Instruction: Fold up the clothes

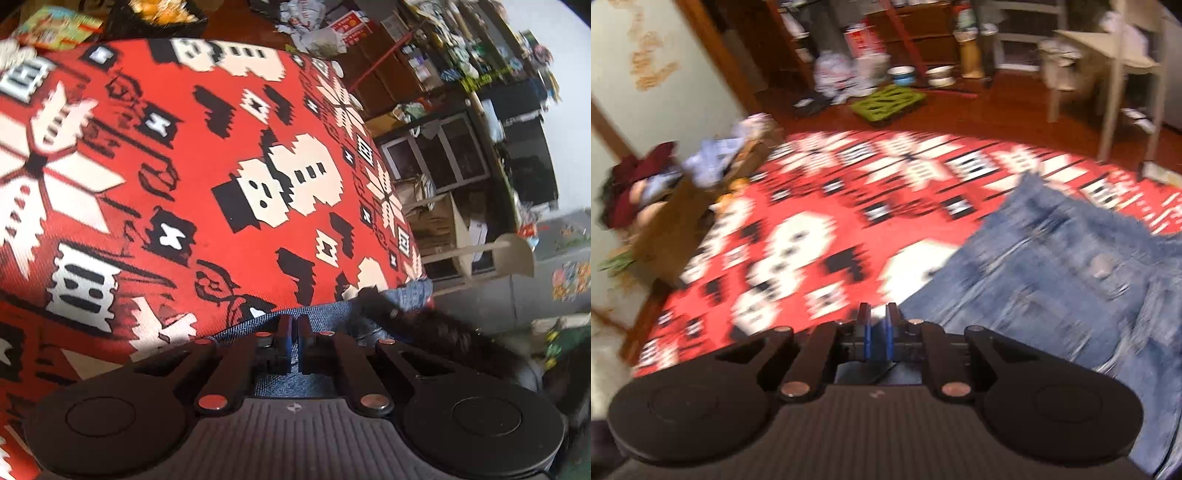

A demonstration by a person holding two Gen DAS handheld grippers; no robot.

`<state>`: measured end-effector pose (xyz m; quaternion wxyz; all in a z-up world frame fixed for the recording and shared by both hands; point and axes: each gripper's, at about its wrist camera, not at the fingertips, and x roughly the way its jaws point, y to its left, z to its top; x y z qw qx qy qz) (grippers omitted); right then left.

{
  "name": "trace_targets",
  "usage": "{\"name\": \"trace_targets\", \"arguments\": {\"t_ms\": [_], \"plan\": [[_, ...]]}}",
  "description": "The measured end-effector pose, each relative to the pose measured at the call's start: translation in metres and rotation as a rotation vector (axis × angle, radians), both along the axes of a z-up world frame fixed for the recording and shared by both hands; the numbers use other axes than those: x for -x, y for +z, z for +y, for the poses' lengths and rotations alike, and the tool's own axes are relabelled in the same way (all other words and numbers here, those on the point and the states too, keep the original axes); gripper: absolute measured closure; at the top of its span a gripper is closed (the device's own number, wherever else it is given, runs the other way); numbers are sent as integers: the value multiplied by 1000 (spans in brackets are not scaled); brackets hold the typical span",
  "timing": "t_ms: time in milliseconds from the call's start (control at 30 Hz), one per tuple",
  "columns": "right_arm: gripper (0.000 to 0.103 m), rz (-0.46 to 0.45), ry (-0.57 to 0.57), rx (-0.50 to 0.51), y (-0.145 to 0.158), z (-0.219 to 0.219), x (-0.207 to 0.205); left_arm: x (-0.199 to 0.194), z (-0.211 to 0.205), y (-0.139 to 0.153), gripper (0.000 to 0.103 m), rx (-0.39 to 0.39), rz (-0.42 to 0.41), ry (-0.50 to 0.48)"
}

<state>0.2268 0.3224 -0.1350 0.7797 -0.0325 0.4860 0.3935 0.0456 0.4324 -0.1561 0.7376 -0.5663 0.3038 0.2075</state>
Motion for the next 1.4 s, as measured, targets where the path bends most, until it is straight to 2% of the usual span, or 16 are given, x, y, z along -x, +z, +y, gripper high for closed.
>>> {"name": "trace_targets", "arguments": {"t_ms": [100, 267, 300, 600, 767, 900, 967, 1100, 1200, 1400], "plan": [[94, 43, 61, -23, -2, -4, 20, 3, 5, -2, 99, 42, -13, 12], [96, 91, 88, -56, -8, -7, 31, 6, 7, -2, 99, 38, -3, 31], [100, 99, 79, -65, -9, -8, 27, 6, 7, -2, 100, 37, -1, 31], [101, 91, -114, -102, -15, -25, -47, 6, 6, -2, 100, 20, 7, 27], [103, 48, -191, -66, -15, -27, -81, 5, 6, -1, 100, 6, 12, 22], [103, 36, -179, -55, -12, -25, -82, 4, 4, 1, 100, -17, 20, 16], [95, 31, -175, -77, -3, -30, -75, 3, 3, 4, 100, -53, 33, 13], [94, 41, -201, -139, 23, -67, -57, 2, 1, 16, 99, -132, 19, -2], [93, 49, -252, -178, 39, -111, -43, -2, -5, 22, 99, -159, -10, -38], [93, 70, -427, -217, 44, -223, -12, -23, -33, 23, 99, -157, -61, -223]]}}
